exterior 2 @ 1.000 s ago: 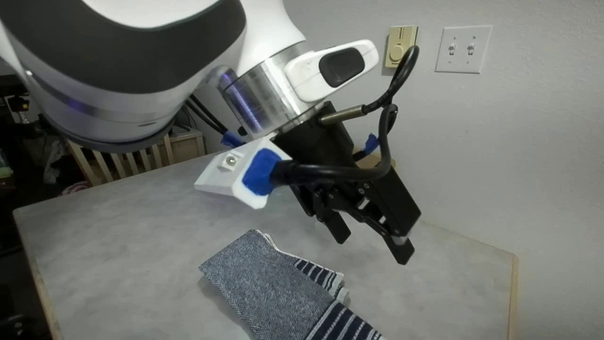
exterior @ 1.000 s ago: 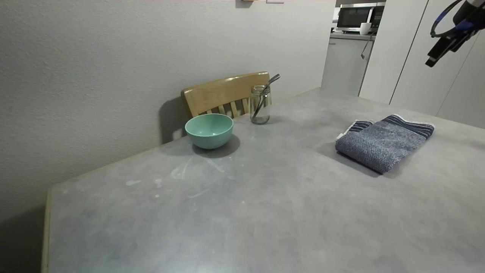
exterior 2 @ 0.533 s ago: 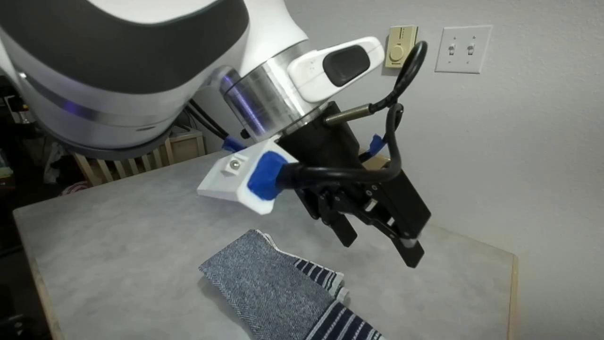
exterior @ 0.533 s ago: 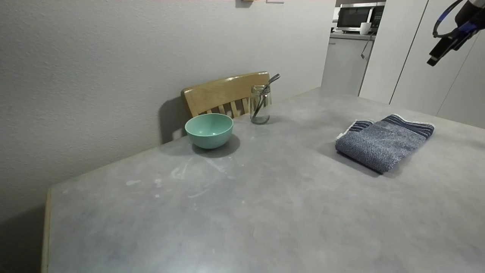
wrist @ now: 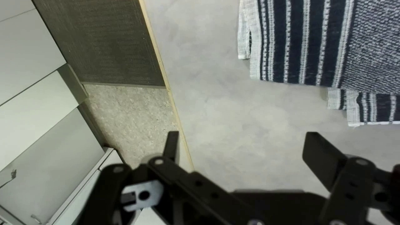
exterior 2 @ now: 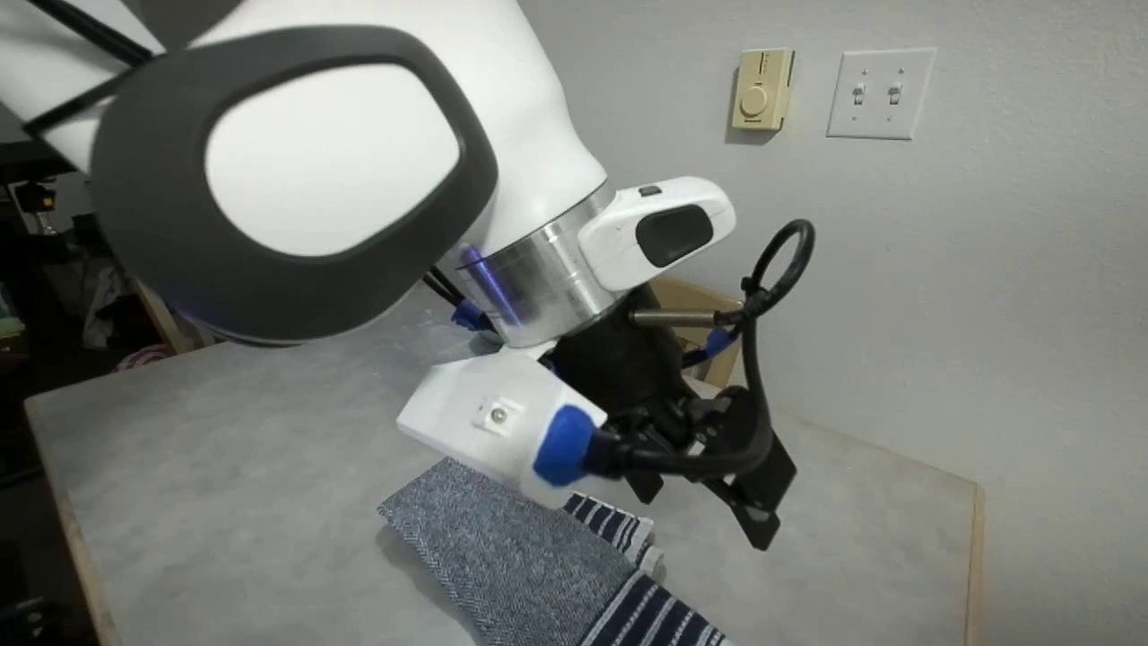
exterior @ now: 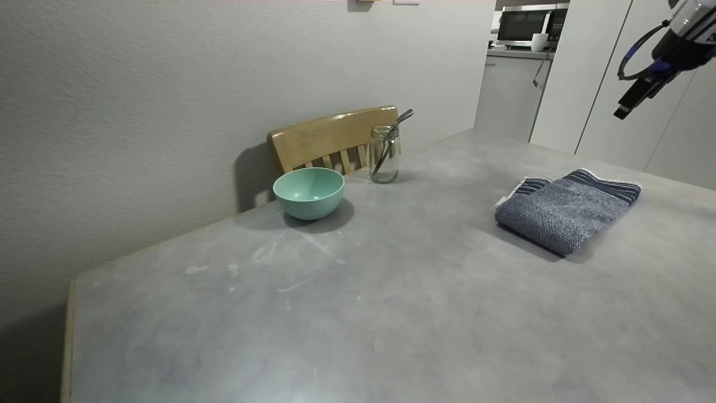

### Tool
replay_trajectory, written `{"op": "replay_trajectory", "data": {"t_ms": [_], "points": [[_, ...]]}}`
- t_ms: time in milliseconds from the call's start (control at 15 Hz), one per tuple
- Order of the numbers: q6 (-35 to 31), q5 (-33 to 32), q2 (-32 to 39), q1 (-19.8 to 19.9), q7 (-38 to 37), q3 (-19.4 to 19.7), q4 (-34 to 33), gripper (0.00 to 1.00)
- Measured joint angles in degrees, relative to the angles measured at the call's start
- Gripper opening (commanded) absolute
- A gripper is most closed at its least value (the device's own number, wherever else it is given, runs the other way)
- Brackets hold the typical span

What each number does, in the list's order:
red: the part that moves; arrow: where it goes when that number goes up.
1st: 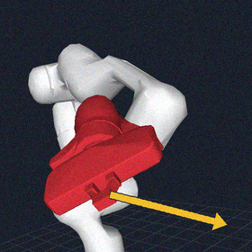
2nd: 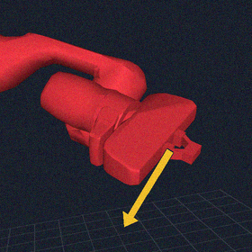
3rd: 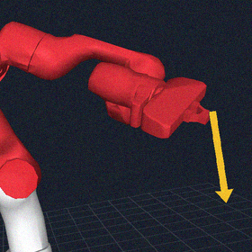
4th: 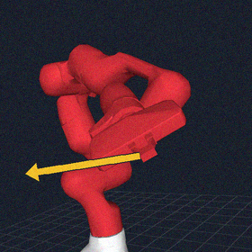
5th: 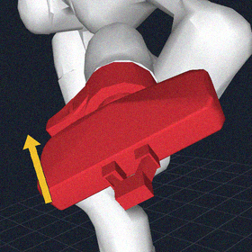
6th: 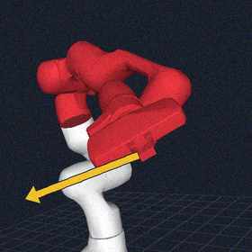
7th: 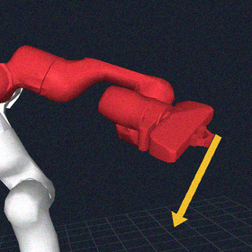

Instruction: Unfold the towel once

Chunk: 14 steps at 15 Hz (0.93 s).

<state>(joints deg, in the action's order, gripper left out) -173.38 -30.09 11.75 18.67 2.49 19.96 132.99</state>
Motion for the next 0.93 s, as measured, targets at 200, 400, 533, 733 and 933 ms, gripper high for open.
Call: {"op": "replay_trajectory", "data": {"t_ms": [200, 400, 533, 733, 933], "points": [[-0.8, 5.1, 1.5, 0.0, 5.5, -0.9, 0.0, 1.0], [-0.9, 5.4, 1.6, 0.0, 5.9, -1.0, 0.0, 1.0], [-0.9, 5.4, 1.6, 0.0, 5.9, -1.0, 0.0, 1.0], [-0.9, 5.1, 1.9, -0.2, 4.9, -0.5, -0.2, 1.0], [-0.9, 4.9, 3.8, -0.6, 3.5, 1.0, -1.7, 1.0]]}}
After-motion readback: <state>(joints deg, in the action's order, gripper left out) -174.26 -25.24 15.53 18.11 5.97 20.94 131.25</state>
